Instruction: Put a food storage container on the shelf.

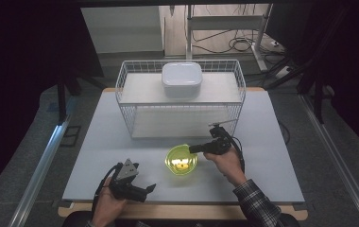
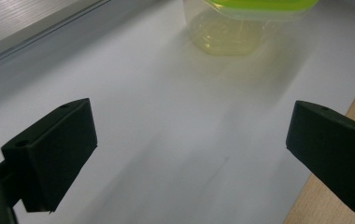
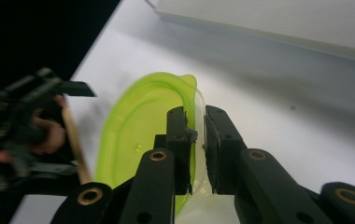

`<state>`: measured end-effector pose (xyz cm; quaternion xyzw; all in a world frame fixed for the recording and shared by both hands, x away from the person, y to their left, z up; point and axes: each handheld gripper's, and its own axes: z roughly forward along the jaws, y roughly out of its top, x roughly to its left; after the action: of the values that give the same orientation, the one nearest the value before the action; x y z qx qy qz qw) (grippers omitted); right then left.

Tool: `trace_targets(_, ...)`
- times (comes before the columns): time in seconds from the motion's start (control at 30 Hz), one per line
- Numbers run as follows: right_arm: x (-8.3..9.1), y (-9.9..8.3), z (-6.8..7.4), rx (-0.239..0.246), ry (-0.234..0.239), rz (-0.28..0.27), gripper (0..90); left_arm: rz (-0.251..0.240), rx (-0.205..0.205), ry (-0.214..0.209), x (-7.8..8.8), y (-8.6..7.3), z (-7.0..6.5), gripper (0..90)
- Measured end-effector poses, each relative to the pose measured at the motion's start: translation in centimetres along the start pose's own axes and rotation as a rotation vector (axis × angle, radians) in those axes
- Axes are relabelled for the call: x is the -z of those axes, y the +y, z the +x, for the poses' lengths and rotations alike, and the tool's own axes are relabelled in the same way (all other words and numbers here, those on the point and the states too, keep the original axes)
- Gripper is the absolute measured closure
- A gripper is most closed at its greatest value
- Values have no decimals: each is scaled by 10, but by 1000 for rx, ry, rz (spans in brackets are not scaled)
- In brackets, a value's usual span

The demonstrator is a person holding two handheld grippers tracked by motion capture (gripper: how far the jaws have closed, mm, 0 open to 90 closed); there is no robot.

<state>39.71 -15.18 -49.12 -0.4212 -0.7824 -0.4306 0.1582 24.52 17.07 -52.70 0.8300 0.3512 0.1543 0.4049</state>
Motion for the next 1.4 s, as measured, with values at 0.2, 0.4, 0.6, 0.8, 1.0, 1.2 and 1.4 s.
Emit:
trace_targets(0.2,5,2,8,-1,43,-16,834,1,-2,0,0,0,0,17)
trace_targets(0.4,7,3,11,6,61,-24,840,3,-4,1,-1,0,-1,18)
trace_targets(0.6,6,4,9,87,-84,-6,798,10,-8,1,-1,0,-1,20)
trace_targets(0.8,4,2,-1,79,-130,-4,749,19,-14,3,-2,0,-1,21)
trace_targets(1.0,1,4,-11,64,-100,-6,662,25,-17,1,-3,0,-2,22)
trace_targets(1.2,4,1,-14,7,-27,31,769,27,-18,0,-3,0,-2,22)
trace_targets(1.4,5,1,-10,-7,-26,38,809,34,-28,1,-4,0,-3,23)
